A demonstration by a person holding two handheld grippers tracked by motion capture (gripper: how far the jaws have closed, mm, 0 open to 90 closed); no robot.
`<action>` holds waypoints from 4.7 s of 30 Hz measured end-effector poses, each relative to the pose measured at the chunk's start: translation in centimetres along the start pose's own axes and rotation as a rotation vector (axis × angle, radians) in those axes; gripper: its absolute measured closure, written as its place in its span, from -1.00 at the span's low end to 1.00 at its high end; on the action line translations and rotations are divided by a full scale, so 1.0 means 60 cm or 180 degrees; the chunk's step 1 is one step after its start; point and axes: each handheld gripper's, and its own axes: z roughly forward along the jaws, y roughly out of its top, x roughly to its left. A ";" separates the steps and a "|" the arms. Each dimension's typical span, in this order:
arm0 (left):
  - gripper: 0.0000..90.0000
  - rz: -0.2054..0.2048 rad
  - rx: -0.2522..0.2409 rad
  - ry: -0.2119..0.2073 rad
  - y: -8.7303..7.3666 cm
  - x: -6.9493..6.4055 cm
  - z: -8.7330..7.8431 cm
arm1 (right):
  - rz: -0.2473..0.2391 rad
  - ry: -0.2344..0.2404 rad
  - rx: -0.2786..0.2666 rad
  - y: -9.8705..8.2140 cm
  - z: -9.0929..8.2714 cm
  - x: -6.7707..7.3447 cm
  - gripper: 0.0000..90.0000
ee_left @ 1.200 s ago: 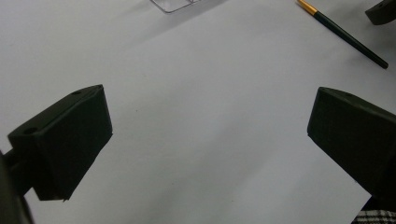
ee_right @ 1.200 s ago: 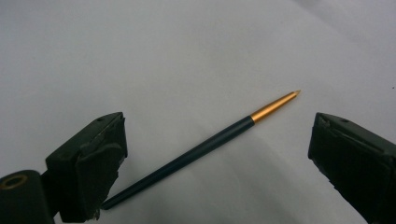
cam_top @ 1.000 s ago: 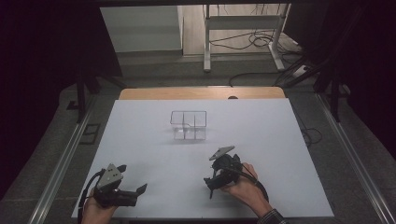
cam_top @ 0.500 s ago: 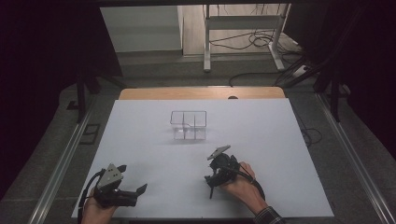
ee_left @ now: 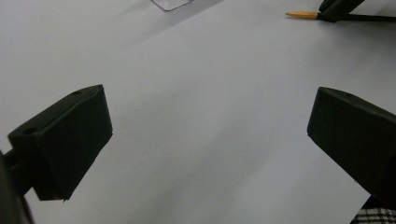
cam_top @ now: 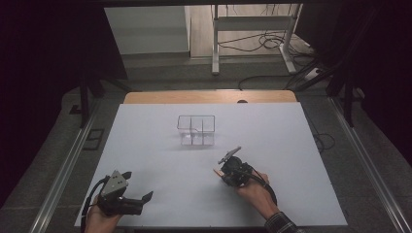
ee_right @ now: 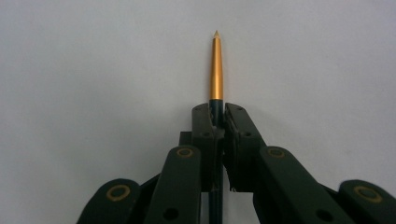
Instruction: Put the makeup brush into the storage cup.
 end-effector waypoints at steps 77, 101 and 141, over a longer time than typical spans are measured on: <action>-0.49 -0.0472 -0.0566 -0.0646 0.072 -0.016 -0.014 | -0.0035 0.0199 -0.1236 -0.006 -0.130 0.015 0.85; 0.13 -0.0250 -0.0567 -0.0990 0.144 -0.042 0.039 | -0.0180 0.0262 -0.1447 -0.001 -0.133 0.044 0.85; 0.70 -0.0819 -0.0300 -0.1873 0.179 -0.075 0.141 | -0.0423 0.0167 -0.1563 0.012 -0.115 0.078 0.85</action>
